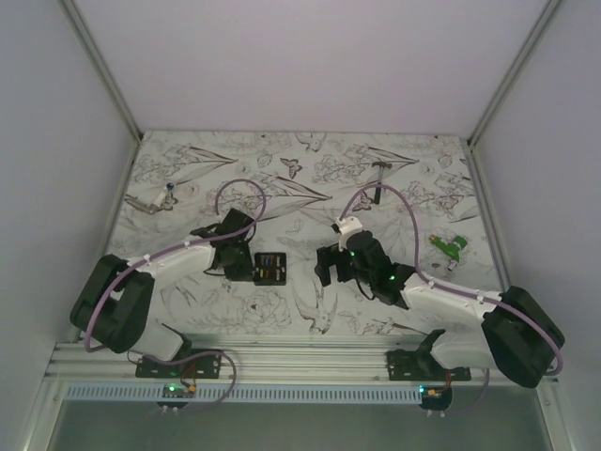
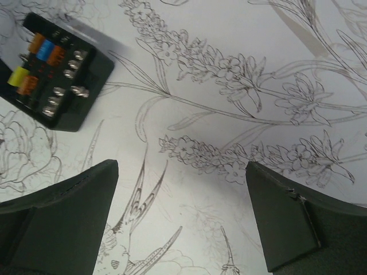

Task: Snap on the fuse box
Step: Adjust the fuse in the fuse box base.

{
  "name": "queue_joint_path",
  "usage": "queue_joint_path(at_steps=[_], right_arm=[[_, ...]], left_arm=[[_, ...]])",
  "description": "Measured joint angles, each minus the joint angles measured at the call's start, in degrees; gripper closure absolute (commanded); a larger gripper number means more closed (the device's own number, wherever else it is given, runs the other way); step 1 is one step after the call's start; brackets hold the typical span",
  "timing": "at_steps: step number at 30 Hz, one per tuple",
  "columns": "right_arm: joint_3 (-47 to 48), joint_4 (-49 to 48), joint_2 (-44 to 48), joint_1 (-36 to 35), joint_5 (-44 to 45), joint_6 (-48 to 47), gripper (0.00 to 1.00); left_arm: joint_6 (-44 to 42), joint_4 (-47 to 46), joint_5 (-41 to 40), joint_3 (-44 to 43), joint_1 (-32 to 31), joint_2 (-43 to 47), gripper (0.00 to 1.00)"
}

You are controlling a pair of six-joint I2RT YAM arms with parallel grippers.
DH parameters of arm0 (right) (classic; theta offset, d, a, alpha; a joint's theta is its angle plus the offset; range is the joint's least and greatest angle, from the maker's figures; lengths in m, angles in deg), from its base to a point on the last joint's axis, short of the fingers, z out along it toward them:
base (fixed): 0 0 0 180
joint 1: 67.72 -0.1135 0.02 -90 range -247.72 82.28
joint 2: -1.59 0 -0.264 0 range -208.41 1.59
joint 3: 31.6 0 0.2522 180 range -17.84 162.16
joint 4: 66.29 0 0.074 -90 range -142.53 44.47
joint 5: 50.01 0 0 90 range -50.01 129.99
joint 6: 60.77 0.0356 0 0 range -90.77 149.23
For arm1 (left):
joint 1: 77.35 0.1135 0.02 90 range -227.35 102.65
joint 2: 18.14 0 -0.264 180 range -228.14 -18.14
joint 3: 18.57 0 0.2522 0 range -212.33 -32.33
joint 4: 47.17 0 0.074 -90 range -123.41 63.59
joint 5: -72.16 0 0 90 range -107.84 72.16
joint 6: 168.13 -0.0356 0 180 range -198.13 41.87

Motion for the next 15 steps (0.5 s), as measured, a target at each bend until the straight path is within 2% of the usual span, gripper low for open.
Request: queue_joint_path(at_steps=[5, 9, 15], right_arm=[[3.1, 1.4, -1.4, -0.5, -2.3, 0.2, 0.07], [6.8, 3.4, -3.4, -0.8, -4.8, 0.2, 0.25], [15.5, 7.1, -10.1, -0.9, -9.9, -0.1, 0.52]], left_arm=[[1.8, -4.5, 2.1, 0.1, -3.8, -2.8, 0.94], [3.3, -8.2, 3.6, 0.1, -6.6, -4.1, 0.90], [4.7, -11.6, 3.8, 3.2, -6.2, -1.1, 0.80]])
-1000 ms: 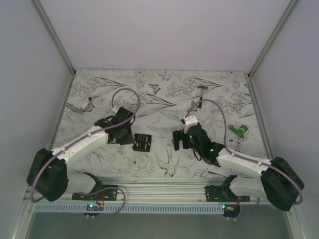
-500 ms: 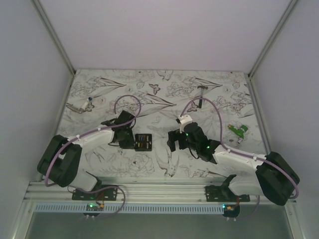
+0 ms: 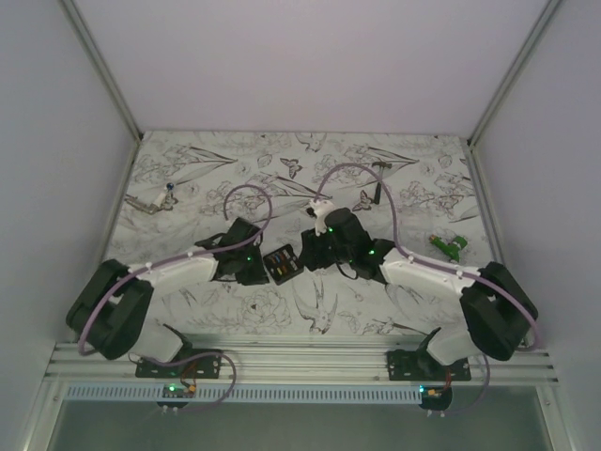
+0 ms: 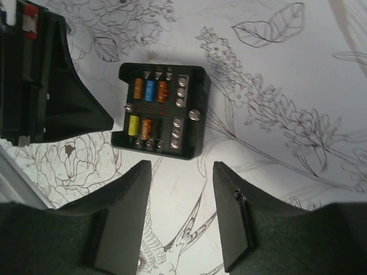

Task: Snap on the fuse box
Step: Adjust the fuse in the fuse box base.

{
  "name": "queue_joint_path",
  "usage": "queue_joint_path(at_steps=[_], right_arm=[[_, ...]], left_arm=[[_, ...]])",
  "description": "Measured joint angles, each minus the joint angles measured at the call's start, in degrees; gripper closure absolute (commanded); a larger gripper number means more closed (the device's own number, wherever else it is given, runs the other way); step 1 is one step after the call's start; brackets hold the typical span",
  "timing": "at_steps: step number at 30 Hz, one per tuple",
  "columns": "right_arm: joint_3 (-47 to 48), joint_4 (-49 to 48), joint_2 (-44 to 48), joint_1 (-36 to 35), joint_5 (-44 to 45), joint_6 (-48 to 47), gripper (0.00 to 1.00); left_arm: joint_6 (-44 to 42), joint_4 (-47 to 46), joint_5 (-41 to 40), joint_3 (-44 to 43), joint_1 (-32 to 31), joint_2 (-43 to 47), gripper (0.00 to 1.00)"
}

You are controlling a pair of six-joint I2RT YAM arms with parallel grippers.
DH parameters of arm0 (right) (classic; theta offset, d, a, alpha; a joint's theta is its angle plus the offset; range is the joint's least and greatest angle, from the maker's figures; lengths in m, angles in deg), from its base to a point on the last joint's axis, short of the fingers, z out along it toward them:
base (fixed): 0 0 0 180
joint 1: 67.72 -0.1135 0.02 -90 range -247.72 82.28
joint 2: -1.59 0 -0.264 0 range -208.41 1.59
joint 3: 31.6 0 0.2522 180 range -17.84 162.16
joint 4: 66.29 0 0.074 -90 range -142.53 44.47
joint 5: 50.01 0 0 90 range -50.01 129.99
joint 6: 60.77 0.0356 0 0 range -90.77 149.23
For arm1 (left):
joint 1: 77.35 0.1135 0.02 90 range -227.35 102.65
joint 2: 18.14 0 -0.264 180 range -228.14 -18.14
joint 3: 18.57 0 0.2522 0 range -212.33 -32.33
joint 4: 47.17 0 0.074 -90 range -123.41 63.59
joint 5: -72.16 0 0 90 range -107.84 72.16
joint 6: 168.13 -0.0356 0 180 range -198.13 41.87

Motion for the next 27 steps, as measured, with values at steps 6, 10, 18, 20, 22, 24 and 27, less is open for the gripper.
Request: queue_joint_path(at_steps=[6, 10, 18, 20, 22, 24, 27], right_arm=[[6.9, 3.7, -7.0, -0.3, -5.9, -0.4, 0.74], [11.5, 6.0, -11.8, -0.7, -8.3, -0.4, 0.83], [16.0, 9.0, -18.1, -1.6, -10.8, -0.3, 0.87], [16.3, 9.4, -18.9, -1.7, -11.0, -0.3, 0.87], [16.5, 9.5, -19.5, -1.9, -11.3, -0.3, 0.88], [16.8, 9.6, -20.1, -2.1, -11.6, -0.2, 0.88], [17.2, 9.7, -20.6, -2.3, -11.9, -0.2, 0.88]], left_arm=[[2.1, -2.3, 1.3, 6.2, 4.1, 7.9, 0.75], [3.0, -4.5, 3.6, 7.3, 5.1, 8.4, 0.75], [5.2, -9.0, 7.5, 8.2, 5.2, 8.4, 0.74], [5.4, -9.4, 7.8, 8.3, 5.2, 8.4, 0.74], [5.7, -9.9, 8.2, 8.3, 5.2, 8.4, 0.74], [5.9, -10.6, 8.6, 8.3, 5.2, 8.4, 0.74], [6.4, -11.3, 9.0, 8.3, 5.2, 8.2, 0.75]])
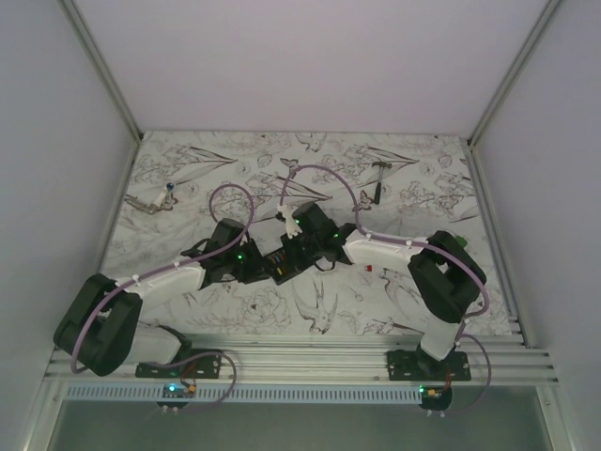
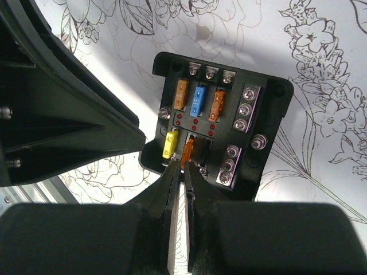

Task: Snap on the fuse box
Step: Adjust the fuse in the fuse box base.

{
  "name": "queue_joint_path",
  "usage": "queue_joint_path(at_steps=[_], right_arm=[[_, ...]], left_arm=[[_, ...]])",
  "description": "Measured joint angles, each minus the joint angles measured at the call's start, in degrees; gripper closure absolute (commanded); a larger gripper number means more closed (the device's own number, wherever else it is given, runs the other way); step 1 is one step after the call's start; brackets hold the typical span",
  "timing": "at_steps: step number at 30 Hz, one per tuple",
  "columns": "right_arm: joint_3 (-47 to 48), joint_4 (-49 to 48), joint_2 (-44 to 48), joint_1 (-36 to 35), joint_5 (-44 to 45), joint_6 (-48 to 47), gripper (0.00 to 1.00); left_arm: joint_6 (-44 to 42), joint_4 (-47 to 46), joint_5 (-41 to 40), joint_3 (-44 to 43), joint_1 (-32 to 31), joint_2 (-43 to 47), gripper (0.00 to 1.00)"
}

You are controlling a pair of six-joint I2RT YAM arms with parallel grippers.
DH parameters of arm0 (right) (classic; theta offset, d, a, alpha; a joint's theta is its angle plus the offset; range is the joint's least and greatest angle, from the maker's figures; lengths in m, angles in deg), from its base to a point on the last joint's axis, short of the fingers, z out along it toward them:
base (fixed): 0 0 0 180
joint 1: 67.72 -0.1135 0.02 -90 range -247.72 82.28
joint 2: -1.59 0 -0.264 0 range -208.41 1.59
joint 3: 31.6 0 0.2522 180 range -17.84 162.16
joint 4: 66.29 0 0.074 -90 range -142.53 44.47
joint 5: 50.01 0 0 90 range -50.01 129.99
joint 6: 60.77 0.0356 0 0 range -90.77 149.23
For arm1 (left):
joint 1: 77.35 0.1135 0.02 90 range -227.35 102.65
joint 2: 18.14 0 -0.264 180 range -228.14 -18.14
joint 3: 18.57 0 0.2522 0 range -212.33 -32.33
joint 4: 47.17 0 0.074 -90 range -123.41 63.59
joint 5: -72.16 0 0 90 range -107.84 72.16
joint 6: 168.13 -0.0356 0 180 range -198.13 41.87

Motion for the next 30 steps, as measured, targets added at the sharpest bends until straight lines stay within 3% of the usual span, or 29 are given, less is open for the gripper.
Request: queue_joint_path(at_steps=[10, 25, 30], right_arm=[[1.3, 0.7, -0.8, -0.6, 0.1, 0.0, 0.92], [5.0, 3.9, -3.5, -3.3, 5.0, 0.0, 0.97], [5.0, 4.0, -3.2, -4.1, 6.5, -0.5, 0.93]], left_arm=[[0.2, -1.2, 0.3, 0.1, 0.0, -2.5, 0.81], [0.5, -3.0, 0.7, 0.1, -0.1, -5.0, 0.82], [0.5, -3.1, 0.7, 0.1, -0.1, -5.0, 0.81]])
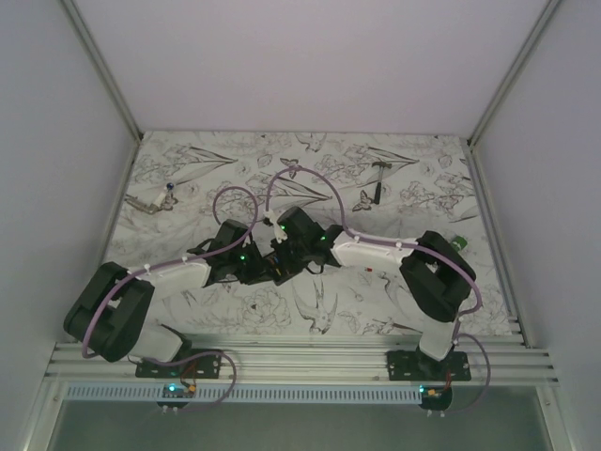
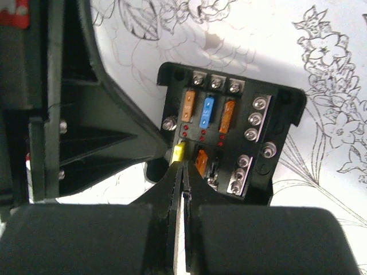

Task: Snap on the fuse box
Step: Adjust the fuse in the fuse box base.

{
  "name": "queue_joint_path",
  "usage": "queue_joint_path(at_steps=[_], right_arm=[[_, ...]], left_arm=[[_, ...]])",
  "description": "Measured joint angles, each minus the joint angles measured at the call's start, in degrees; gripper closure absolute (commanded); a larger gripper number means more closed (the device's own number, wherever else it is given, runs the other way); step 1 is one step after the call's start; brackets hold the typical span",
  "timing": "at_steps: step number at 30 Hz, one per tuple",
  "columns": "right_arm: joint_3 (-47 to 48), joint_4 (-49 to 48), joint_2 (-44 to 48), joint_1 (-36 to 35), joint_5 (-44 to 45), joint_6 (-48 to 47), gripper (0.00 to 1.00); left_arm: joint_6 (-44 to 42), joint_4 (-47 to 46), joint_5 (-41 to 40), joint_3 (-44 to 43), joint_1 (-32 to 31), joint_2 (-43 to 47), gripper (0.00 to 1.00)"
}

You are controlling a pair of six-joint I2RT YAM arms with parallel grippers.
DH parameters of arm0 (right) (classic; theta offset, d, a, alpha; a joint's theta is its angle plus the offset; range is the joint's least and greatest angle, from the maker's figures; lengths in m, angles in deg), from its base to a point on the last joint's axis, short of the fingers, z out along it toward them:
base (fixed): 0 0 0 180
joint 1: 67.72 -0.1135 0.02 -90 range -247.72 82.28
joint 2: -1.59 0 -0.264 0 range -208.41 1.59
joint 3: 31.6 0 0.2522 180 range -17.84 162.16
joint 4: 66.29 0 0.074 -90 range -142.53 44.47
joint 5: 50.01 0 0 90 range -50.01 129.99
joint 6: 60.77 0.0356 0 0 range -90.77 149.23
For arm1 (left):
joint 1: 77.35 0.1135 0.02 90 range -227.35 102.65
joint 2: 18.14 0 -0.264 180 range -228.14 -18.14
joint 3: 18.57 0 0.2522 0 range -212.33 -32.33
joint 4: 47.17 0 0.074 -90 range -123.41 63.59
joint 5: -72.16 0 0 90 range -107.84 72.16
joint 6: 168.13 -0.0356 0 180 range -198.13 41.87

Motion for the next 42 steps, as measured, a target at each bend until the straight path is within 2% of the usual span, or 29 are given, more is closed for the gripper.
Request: queue_joint_path(at_steps=[10, 16, 22, 27, 34, 42], right_arm=[[-0.5, 1.2, 3.5, -1.1, 0.2, -2.5, 0.83], [-0.5, 0.8, 3.9, 1.0, 0.2, -1.8, 0.72], [-0.5, -0.3, 3.0, 2.4, -1.0, -0.9, 0.70], [-0.5, -0.6, 1.1, 2.4, -2.4, -0.5, 0.73], [-0.5, -0.6, 0.0, 2.4, -2.9, -0.1, 0.88], [-0.5, -0.6, 0.0, 2.1, -2.8, 0.1, 0.98]], left_arm=[[0.1, -0.2, 0.2, 0.1, 0.0, 0.1, 0.79], [0.1, -0.4, 0.2, 0.2, 0.0, 0.2, 0.79], [0.0, -0.4, 0.2, 0.2, 0.0, 0.2, 0.79], [0.0, -0.4, 0.2, 0.2, 0.0, 0.0, 0.79], [0.0, -0.4, 0.2, 0.2, 0.0, 0.0, 0.79], [0.0, -0.4, 0.2, 0.2, 0.0, 0.0, 0.80]])
